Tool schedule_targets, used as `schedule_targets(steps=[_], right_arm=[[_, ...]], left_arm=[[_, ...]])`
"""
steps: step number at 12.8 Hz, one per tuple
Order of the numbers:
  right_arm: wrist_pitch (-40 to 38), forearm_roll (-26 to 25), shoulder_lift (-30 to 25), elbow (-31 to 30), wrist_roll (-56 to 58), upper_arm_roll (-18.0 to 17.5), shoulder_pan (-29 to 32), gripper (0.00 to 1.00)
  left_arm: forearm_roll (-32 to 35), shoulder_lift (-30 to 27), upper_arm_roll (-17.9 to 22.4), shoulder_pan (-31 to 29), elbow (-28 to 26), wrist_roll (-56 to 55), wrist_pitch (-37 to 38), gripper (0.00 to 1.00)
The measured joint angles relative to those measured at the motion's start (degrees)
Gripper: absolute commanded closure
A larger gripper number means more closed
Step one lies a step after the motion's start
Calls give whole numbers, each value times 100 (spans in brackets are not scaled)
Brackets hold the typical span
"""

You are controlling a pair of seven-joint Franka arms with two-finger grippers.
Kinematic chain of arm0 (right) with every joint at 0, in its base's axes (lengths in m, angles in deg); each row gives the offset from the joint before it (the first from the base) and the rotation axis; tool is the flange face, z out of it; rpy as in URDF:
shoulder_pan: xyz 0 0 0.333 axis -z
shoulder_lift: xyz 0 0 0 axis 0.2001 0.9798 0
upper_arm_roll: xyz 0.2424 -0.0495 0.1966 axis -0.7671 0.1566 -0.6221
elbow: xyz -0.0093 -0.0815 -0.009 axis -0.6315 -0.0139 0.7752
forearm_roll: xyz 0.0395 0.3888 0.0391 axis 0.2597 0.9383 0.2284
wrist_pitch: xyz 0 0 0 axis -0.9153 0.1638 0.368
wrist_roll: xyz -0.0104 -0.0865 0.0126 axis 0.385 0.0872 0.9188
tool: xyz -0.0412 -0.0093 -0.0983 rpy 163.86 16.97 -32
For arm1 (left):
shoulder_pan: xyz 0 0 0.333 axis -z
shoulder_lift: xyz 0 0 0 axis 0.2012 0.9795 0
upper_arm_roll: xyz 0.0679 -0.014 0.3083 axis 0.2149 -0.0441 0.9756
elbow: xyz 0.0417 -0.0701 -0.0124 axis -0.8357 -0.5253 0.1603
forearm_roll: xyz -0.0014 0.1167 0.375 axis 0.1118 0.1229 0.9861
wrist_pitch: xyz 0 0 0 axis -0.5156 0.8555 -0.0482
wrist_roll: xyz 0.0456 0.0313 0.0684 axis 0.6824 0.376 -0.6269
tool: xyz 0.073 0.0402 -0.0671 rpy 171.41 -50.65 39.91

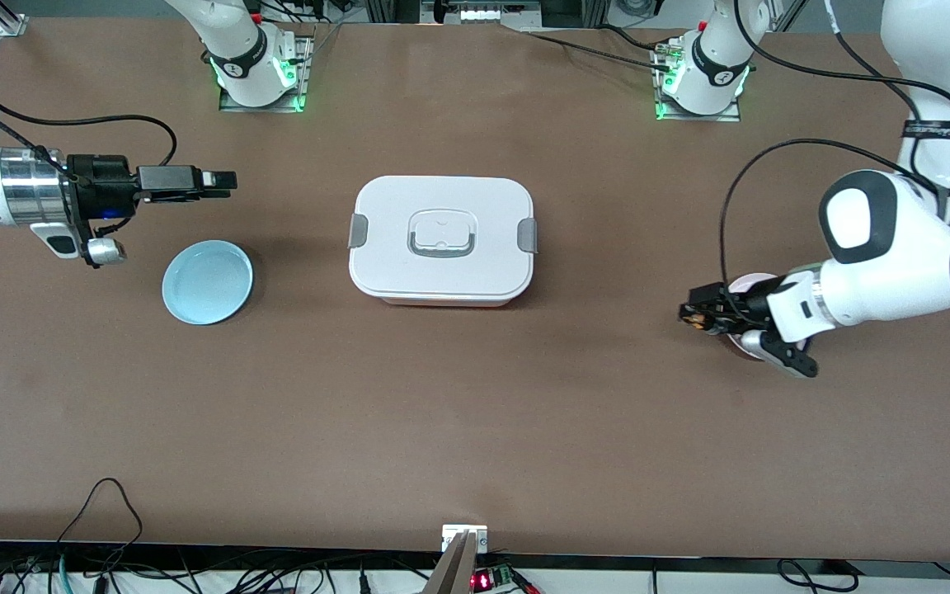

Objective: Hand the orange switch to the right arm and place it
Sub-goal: 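Lift the switch with the left gripper while the right gripper approaches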

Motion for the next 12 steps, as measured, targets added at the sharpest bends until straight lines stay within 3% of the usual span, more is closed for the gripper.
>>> schedule_targets(steps=[5, 9, 12], right_arm=[[334, 676, 265, -4, 16, -322, -156, 0], [1364, 1316, 407, -7, -18, -801, -744, 0], [1695, 1806, 526, -9, -499, -901, -1079, 0]], left_arm=[[-1505, -4, -974, 52, 27, 61, -682, 100], [-1686, -5, -1048, 93, 303, 66, -724, 100], [-1716, 9, -1049, 116, 315, 66, -724, 100]])
